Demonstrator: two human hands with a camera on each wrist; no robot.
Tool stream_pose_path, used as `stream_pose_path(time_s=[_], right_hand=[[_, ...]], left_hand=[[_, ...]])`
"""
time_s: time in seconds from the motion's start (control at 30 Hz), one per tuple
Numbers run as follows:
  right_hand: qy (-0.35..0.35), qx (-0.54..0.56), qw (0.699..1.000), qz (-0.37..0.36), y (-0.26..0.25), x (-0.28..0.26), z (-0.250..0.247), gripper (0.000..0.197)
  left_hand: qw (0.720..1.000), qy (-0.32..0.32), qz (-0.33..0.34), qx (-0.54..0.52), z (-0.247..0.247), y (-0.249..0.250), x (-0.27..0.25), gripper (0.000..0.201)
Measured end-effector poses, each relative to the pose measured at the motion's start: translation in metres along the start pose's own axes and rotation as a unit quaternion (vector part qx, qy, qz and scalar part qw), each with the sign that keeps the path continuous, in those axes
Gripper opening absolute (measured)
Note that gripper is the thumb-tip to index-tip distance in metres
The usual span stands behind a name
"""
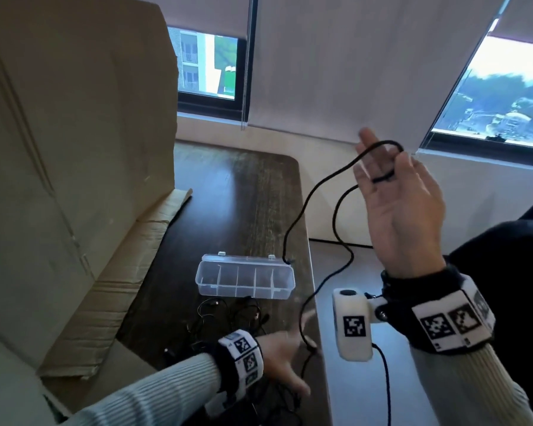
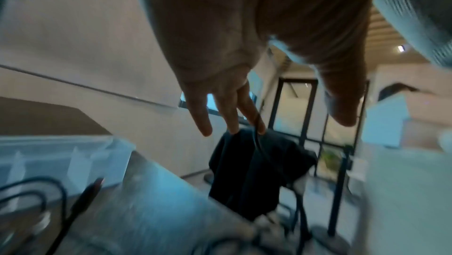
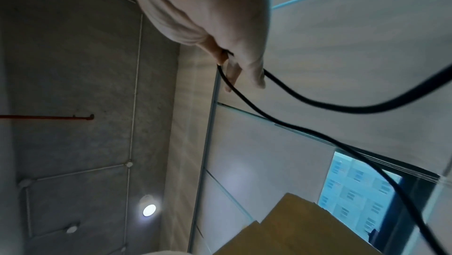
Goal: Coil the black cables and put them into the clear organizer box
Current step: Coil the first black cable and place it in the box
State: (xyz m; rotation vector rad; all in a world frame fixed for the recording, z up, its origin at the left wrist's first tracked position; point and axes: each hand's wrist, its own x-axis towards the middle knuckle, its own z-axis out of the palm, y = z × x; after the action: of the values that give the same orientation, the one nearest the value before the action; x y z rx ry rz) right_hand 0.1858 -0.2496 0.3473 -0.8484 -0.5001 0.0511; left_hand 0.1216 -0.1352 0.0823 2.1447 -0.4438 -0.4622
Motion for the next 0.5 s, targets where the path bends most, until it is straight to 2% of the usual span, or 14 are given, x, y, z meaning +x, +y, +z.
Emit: stream_pose_path(time_s=[0.07,0.1,0.17,0.2,0.23,0.33,0.43,0.5], right_hand=[[0.0,0.008,0.999,-0.048,-0.017,0.007,-0.001,0.019],[-0.002,0.01,0.997,-0.075,-0.026,0.01,-0.002,0.017],[0.006,-0.012,0.992,-0.126,-0.042,0.013,-0.004,0.016],[0.02,-0.033,0.988,-0.148,-0.048,0.014,-0.006,0.017],[0.036,-0.059,0.984,-0.166,-0.053,0.015,-0.008,0.019],[0.056,-0.133,0.971,-0.191,-0.051,0.02,-0.028,0.02],[0.045,-0.256,0.952,-0.164,-0.022,0.02,-0.053,0.013],[0.026,-0.335,0.935,-0.116,0.003,0.014,-0.063,0.016]], left_hand=[[0.996,-0.084,-0.031,0.025,0.013,-0.015,-0.005,0.107],[0.991,-0.111,-0.045,0.051,0.018,-0.025,-0.008,0.09],[0.982,-0.123,-0.059,0.127,0.02,-0.043,-0.013,0.048],[0.981,-0.113,-0.067,0.146,0.017,-0.05,-0.015,0.034],[0.981,-0.095,-0.079,0.148,0.011,-0.054,-0.015,0.027],[0.99,-0.005,-0.093,0.104,-0.03,-0.046,-0.02,0.023],[0.992,0.116,-0.055,0.003,-0.08,-0.015,-0.027,0.018],[0.982,0.189,-0.007,-0.031,-0.107,0.012,-0.034,0.016]])
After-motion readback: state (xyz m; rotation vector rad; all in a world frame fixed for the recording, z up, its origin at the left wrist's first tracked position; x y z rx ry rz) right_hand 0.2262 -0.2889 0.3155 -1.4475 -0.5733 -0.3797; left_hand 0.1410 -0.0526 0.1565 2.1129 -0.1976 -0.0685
